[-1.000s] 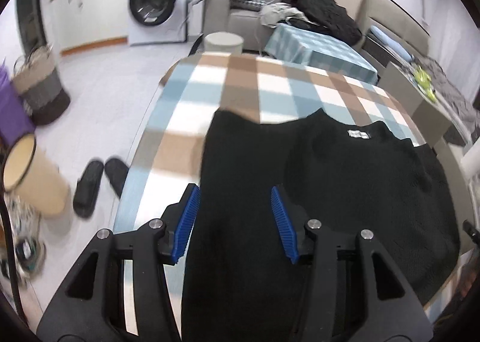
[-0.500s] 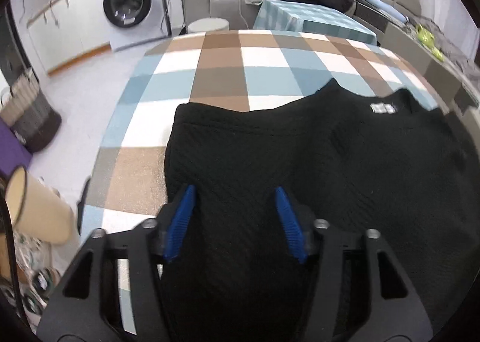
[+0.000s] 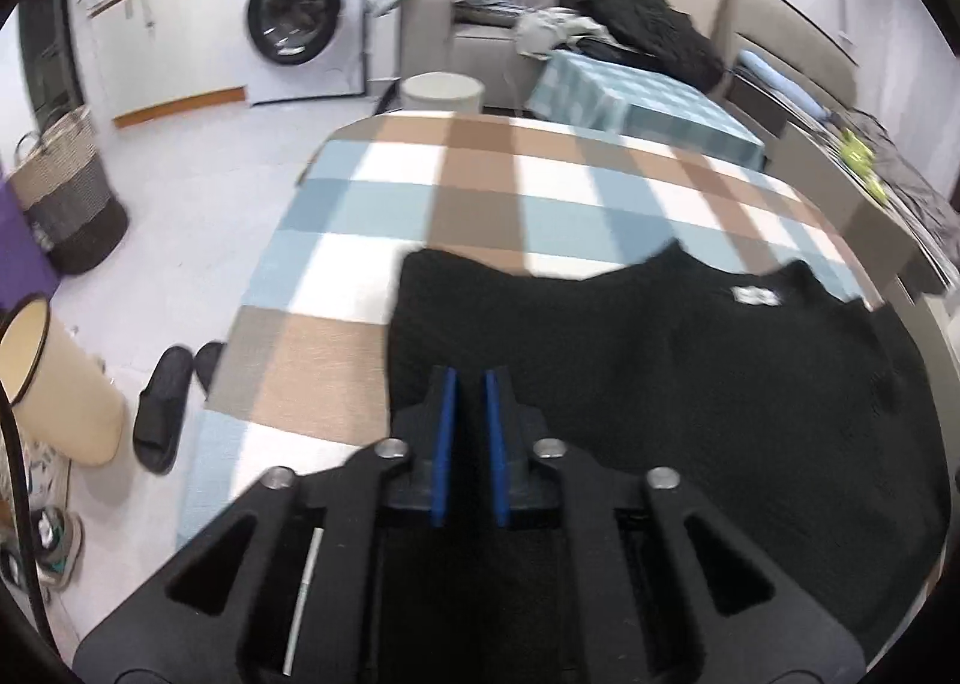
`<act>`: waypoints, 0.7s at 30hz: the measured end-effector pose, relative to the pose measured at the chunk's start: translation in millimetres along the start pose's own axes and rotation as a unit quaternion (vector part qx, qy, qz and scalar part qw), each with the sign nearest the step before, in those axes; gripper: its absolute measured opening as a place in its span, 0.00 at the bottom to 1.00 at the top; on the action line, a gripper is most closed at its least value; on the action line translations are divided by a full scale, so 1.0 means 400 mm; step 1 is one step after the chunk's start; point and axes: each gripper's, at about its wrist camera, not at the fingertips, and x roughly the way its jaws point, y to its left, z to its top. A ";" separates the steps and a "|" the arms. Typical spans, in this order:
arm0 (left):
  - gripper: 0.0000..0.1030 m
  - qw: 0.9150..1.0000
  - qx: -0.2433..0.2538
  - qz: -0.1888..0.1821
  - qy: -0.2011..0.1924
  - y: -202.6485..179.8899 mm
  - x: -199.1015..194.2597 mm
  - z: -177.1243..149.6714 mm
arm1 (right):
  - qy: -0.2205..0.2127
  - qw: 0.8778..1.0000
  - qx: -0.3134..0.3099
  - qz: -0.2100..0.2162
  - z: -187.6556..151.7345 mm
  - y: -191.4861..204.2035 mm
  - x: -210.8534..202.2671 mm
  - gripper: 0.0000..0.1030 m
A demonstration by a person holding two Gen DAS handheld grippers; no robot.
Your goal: Fold small clothes
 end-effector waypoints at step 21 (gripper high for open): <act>0.01 0.998 0.055 -0.005 0.029 -0.070 0.054 0.003 | -0.004 1.000 0.011 -0.016 -0.017 -0.005 -0.040 0.59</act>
